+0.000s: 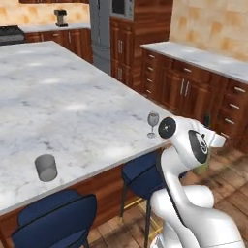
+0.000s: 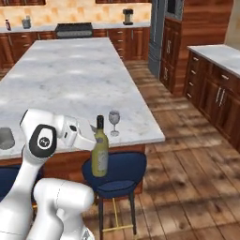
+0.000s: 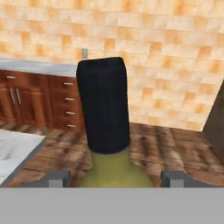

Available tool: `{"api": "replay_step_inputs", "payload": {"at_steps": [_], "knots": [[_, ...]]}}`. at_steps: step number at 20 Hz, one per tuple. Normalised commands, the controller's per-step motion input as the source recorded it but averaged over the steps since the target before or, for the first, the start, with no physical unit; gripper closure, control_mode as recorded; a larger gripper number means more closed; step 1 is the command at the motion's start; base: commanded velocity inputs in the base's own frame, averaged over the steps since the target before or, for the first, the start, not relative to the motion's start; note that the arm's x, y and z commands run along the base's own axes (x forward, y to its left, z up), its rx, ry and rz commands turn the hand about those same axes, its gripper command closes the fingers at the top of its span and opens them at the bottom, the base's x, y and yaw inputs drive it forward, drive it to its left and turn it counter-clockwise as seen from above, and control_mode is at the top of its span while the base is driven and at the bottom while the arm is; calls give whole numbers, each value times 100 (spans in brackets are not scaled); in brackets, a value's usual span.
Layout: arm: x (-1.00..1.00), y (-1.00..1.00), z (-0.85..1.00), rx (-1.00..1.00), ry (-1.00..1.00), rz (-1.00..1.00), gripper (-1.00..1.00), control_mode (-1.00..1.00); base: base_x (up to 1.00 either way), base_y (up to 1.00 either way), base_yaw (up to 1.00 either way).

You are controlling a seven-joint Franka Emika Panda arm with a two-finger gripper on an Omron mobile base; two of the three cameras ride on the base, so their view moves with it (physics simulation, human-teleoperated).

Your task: There is a wine glass and glass cup on the dining counter. Place the wine bottle next to the wine glass and the juice bottle next to the glass cup.

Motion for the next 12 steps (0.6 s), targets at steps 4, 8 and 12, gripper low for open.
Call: {"api": "replay_step_inputs", "payload": {"at_steps": [4,8,12], "knots": [[0,0,0,0,0,0,100,100,62,0,54],[0,0,0,0,0,0,100,100,66,-1,47],[0,0,0,0,0,0,100,100,56,-13,37]]}}
